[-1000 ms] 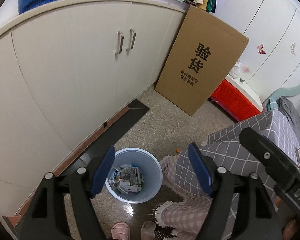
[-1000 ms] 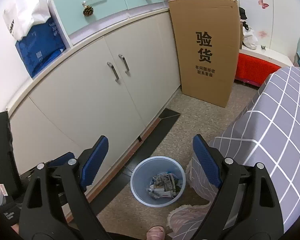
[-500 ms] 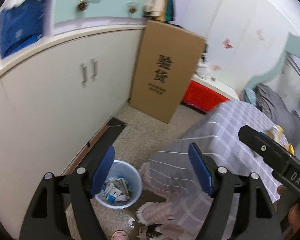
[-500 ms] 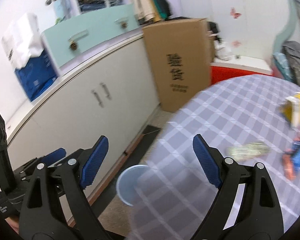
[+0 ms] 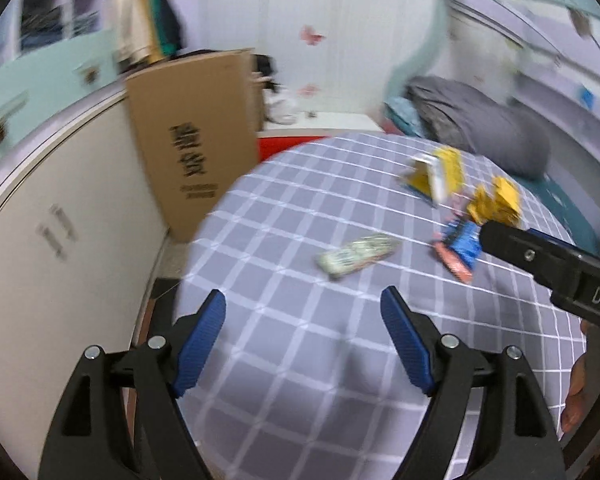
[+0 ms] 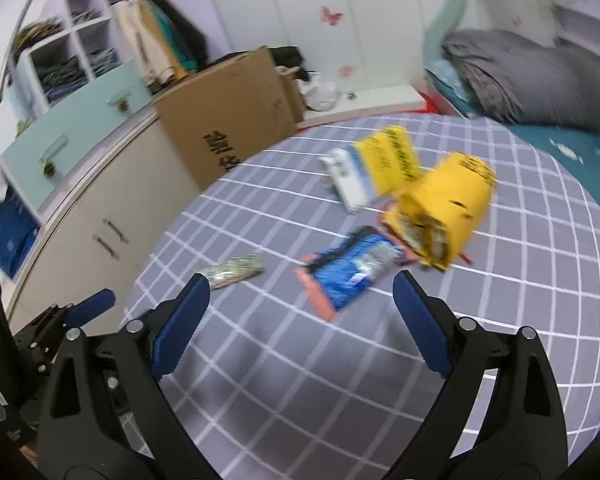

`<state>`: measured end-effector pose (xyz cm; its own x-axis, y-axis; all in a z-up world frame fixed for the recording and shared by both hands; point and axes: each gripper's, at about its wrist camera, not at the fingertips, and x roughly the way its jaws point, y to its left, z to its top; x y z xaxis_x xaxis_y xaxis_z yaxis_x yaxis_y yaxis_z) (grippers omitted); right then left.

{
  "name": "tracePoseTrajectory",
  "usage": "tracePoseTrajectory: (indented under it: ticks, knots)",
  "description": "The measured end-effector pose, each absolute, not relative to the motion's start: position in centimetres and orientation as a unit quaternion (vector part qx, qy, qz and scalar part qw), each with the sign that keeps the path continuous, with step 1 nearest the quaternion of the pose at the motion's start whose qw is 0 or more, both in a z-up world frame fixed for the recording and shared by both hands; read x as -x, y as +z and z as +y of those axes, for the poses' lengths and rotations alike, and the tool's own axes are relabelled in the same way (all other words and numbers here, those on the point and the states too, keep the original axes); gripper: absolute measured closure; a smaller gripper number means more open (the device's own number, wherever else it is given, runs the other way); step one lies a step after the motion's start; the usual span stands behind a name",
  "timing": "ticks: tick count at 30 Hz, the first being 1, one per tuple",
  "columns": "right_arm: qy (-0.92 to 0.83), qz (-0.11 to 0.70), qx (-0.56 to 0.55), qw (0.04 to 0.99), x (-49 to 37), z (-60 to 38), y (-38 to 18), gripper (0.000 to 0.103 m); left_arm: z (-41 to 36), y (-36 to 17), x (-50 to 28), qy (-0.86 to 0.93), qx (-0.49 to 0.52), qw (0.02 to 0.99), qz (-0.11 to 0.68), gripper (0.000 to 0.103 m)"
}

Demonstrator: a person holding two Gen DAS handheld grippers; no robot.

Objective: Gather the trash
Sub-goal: 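Move both open grippers back over the table toward the remaining trash, then grasp the green snack wrapper with the left gripper while the right grasps the blue snack bag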

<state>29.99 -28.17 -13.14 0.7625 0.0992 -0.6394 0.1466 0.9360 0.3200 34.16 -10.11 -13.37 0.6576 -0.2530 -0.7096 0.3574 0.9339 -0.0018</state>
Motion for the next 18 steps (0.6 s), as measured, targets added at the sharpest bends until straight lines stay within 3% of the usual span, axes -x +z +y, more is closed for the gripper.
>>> tracePoseTrajectory:
  ticks: [8,18]
  knots:
    - [-0.032,0.375,-0.226,0.899,-31.0,-30.7,-15.0,0.011,-15.3,-16.1,-37.3,-0.194,-0.172,0.88,0.399,0.025]
    - [-0.042,0.394,-0.221,0.891,-33.5,-30.5,-16.2,0.01,-16.6,-17.2,-40.2,-0.206,-0.174,0.871,0.411,0.027]
